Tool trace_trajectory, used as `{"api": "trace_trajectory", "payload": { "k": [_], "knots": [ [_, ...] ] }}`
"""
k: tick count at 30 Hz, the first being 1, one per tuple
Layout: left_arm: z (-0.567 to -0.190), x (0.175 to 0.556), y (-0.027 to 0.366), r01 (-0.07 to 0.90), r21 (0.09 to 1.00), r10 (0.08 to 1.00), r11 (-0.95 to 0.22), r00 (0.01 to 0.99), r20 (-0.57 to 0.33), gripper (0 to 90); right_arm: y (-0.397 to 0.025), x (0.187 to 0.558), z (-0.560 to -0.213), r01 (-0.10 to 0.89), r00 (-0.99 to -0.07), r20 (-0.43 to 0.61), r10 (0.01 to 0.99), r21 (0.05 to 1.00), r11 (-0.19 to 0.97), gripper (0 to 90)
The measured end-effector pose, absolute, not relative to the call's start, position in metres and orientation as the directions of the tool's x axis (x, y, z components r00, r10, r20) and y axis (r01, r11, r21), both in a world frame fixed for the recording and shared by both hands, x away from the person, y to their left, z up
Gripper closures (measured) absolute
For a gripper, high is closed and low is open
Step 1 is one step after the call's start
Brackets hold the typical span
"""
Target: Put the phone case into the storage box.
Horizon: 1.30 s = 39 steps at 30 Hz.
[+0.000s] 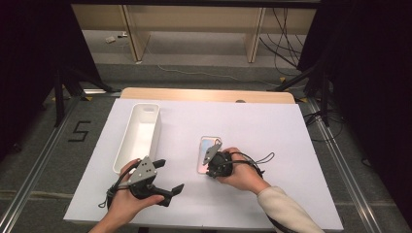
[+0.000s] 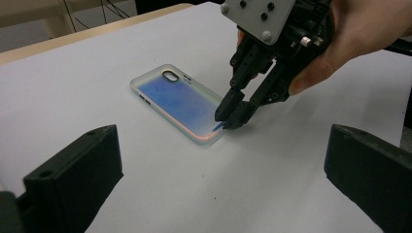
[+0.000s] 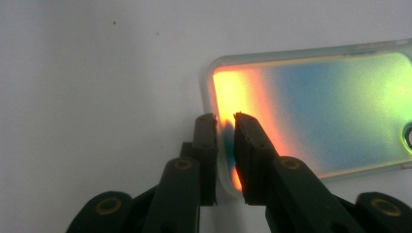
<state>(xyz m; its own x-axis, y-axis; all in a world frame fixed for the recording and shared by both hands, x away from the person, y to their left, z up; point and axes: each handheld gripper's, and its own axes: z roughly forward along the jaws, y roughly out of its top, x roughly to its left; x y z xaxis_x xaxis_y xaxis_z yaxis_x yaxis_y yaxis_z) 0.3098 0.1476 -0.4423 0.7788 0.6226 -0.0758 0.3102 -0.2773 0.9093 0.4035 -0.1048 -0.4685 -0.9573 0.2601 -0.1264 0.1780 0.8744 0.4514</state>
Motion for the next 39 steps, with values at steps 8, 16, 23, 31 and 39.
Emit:
{"api": "trace_trajectory", "payload": {
  "k": [8, 16, 23, 31, 39],
  "knots": [
    [-0.4426, 0.3095, 0.1471, 0.312, 0.909, 0.622, -0.277, 0.779, -0.078, 0.0, -0.1045, 0.4021, -0.4678, 0.170, -0.959, -0.131, 0.251, 0.439, 0.882, 84.1],
    [-0.4428, 0.3092, 0.1467, 0.318, 0.908, 0.624, -0.274, 0.777, -0.084, 0.0, -0.1039, 0.4011, -0.4673, 0.165, -0.960, -0.136, 0.245, 0.432, 0.887, 86.0],
    [-0.4435, 0.3101, 0.1464, 0.313, 0.909, 0.614, -0.277, 0.785, -0.083, 0.0, -0.1034, 0.4013, -0.4672, 0.148, -0.962, -0.145, 0.230, 0.430, 0.891, 86.7],
    [-0.4439, 0.3095, 0.1456, 0.320, 0.906, 0.621, -0.278, 0.779, -0.085, 0.0, -0.1029, 0.4000, -0.4672, 0.147, -0.962, -0.149, 0.229, 0.425, 0.893, 87.7],
    [-0.4442, 0.3094, 0.1455, 0.323, 0.905, 0.622, -0.276, 0.778, -0.088, 0.0, -0.1032, 0.3998, -0.4674, 0.141, -0.962, -0.155, 0.226, 0.428, 0.893, 88.0]
  ]
}}
